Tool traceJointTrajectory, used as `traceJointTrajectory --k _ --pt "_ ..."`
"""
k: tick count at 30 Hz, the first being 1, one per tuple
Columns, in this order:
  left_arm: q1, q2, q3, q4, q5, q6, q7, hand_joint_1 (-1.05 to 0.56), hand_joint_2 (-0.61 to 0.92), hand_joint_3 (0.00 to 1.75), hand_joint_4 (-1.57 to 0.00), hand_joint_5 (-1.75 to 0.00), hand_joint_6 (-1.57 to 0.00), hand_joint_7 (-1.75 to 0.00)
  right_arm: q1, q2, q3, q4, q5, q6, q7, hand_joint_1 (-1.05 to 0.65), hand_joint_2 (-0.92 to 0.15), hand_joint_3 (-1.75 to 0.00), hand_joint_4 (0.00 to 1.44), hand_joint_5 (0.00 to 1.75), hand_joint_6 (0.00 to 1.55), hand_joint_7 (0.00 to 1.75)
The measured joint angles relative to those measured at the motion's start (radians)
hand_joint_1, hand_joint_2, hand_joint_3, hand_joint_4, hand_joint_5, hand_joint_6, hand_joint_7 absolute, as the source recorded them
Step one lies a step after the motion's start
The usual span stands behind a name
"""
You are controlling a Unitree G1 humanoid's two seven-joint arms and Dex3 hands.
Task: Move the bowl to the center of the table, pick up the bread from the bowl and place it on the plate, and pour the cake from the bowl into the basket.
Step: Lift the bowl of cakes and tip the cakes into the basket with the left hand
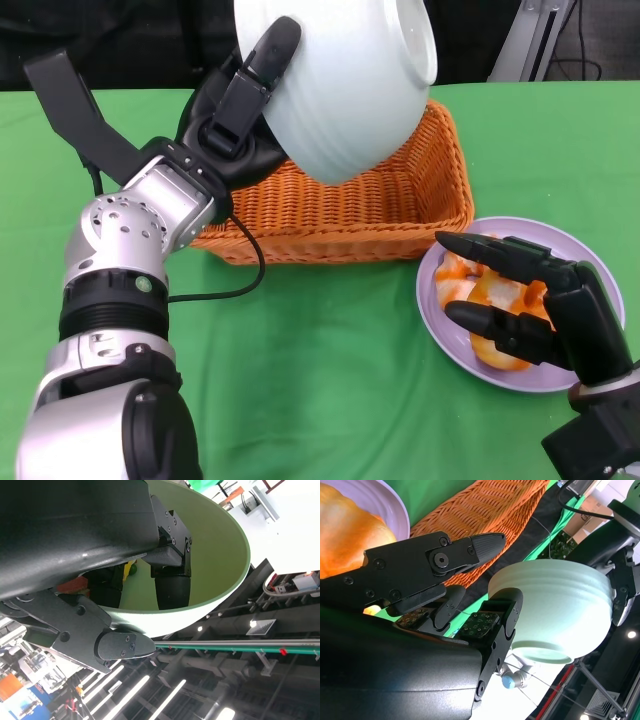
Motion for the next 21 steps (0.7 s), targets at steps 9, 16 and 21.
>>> traceJointTrajectory --k 9,16,21 --pt "-0.003 -0.003 0.016 -0.001 -0.015 0.018 0.011 -0.1 0.72 0.87 -0.63 -1.75 -0.53 -1.75 0.002 0.0 -0.023 -0.005 0.013 -0.005 0.033 -0.53 -0.92 -0.1 0.98 0.09 0.76 0.01" --pt "-0.017 -0.004 0.032 0.002 -0.033 0.032 0.018 -0.1 0.66 0.94 -0.63 -1.75 -0.55 -1.75 0.007 0.0 -0.028 -0.005 0.03 -0.018 0.064 -0.53 -0.92 -0.09 0.98 0.09 0.77 0.01" --pt "-0.019 -0.004 0.043 0.014 -0.035 0.049 0.043 -0.1 0.63 0.97 -0.63 -1.75 -0.56 -1.75 0.01 0.0 -0.029 -0.006 0.031 -0.018 0.072 -0.55 -0.92 -0.1 0.98 0.09 0.77 0.01"
